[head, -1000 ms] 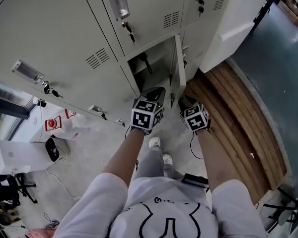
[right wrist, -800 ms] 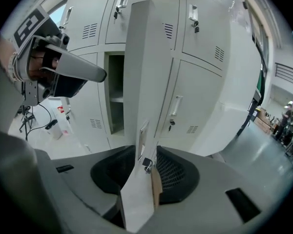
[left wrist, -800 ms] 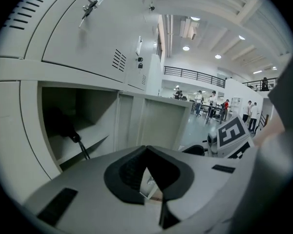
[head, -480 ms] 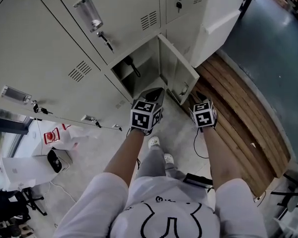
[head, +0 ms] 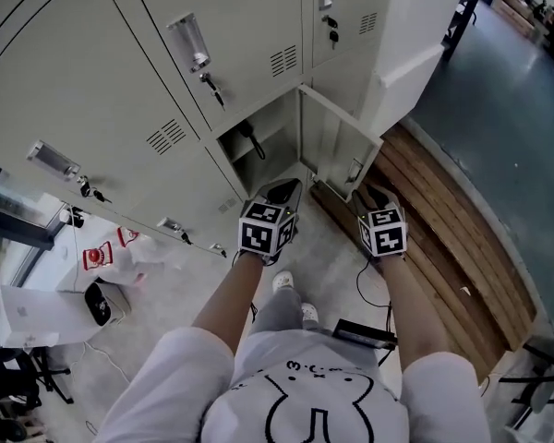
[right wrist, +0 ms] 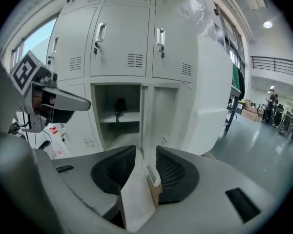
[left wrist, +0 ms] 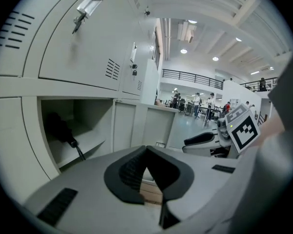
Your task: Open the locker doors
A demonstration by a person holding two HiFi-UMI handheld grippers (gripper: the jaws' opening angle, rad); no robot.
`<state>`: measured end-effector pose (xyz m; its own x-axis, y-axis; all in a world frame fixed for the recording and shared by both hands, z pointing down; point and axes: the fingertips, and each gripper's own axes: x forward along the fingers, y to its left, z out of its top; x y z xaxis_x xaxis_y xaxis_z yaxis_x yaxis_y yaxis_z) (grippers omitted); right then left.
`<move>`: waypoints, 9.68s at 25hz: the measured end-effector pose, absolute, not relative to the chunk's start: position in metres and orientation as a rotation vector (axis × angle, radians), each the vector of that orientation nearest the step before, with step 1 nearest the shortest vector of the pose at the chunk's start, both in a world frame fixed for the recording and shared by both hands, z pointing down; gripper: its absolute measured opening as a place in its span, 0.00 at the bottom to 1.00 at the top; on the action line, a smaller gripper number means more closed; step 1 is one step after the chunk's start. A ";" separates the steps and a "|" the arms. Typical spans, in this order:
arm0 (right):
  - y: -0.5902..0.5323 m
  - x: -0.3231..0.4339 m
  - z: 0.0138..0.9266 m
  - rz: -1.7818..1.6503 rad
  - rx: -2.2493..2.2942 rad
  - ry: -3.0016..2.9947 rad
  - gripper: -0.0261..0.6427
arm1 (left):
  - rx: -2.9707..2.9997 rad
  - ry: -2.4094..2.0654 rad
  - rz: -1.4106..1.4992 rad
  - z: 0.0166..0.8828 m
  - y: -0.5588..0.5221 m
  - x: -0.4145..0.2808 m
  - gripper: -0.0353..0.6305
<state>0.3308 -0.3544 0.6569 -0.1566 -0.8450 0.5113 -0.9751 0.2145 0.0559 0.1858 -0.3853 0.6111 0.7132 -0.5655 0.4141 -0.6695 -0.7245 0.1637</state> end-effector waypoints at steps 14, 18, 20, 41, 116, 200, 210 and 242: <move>-0.342 0.208 0.529 0.207 1.474 -2.425 0.06 | 2.687 -1.239 0.274 0.517 -0.348 0.097 0.08; -0.345 0.156 0.492 0.123 1.447 -2.555 0.06 | 2.698 -1.321 0.255 0.498 -0.345 0.057 0.08; -0.346 0.128 0.476 0.103 1.442 -2.607 0.06 | 2.680 -1.355 0.210 0.486 -0.341 0.034 0.08; -0.335 -0.114 0.326 -0.158 0.992 -3.091 0.10 | 2.521 -1.969 -0.031 0.347 -0.319 -0.178 0.08; -0.262 0.078 0.294 -0.229 1.359 -2.762 0.16 | 2.842 -1.569 -0.048 0.322 -0.313 -0.029 0.08; -0.381 -0.198 -0.143 -0.915 1.027 -2.990 0.06 | 2.846 -2.405 -0.239 -0.145 -0.314 -0.229 0.08; -0.381 -0.221 -0.149 -0.561 0.892 -3.139 0.23 | 2.859 -2.403 -0.247 -0.144 -0.299 -0.245 0.08; -0.289 -0.137 -0.150 -0.633 0.760 -3.183 0.21 | 2.963 -2.133 -0.347 -0.128 -0.309 -0.173 0.07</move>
